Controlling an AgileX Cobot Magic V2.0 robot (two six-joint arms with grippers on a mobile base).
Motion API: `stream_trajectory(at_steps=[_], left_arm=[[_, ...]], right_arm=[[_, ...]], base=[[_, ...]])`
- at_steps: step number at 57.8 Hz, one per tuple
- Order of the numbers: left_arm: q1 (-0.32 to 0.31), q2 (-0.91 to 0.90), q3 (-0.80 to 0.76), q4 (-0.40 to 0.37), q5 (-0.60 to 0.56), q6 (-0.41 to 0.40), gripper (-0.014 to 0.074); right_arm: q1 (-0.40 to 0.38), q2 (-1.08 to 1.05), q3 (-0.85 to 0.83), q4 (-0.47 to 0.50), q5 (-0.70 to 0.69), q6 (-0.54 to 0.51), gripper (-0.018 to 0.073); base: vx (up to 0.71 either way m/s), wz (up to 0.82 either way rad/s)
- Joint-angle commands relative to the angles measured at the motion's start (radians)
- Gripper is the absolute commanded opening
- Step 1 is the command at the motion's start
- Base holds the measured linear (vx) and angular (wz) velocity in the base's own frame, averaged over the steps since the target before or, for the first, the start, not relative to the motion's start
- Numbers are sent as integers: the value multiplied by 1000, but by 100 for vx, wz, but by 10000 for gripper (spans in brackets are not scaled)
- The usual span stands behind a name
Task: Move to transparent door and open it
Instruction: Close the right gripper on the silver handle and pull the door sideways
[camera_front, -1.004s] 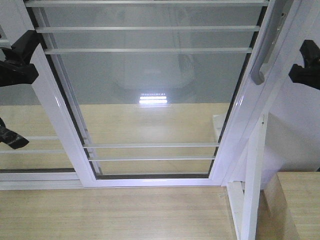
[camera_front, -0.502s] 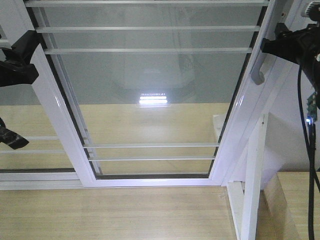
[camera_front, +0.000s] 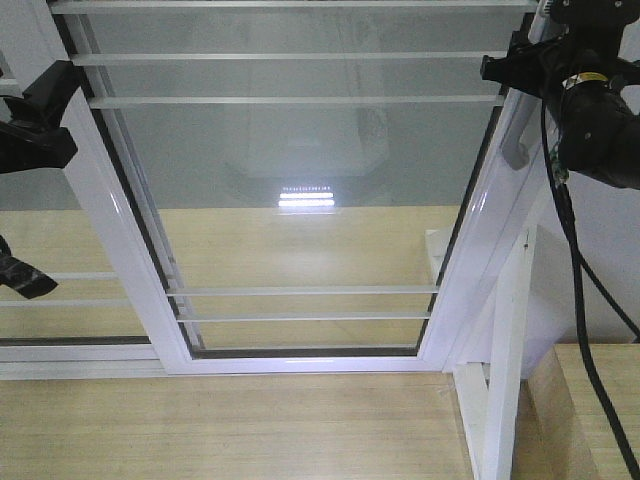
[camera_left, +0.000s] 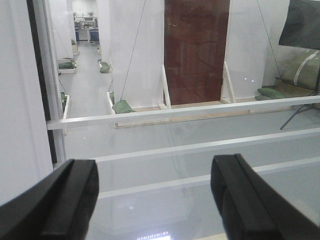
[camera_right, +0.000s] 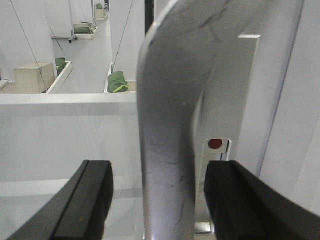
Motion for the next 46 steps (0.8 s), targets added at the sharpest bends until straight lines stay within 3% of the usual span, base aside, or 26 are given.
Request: stream_trajectory(at_steps=[1,15,26,46], left_arm=[[-3,-14,-37,-7,-89,0,587],[-3,-14,-37,-7,-89,0,587],[-3,-14,-37,-7,-89,0,587],[-3,-14,-37,-7,-89,0,587]], right_arm=[[-15,-23,-59,-16,-91,-1,463],[-22,-14,-67,-26,-91,-1,340],[-16,-14,-67,-118,-72,3,230],[80,-15,-67,-184,-71,-1,226]], base=[[0,0],[0,0],[0,0],[0,0]])
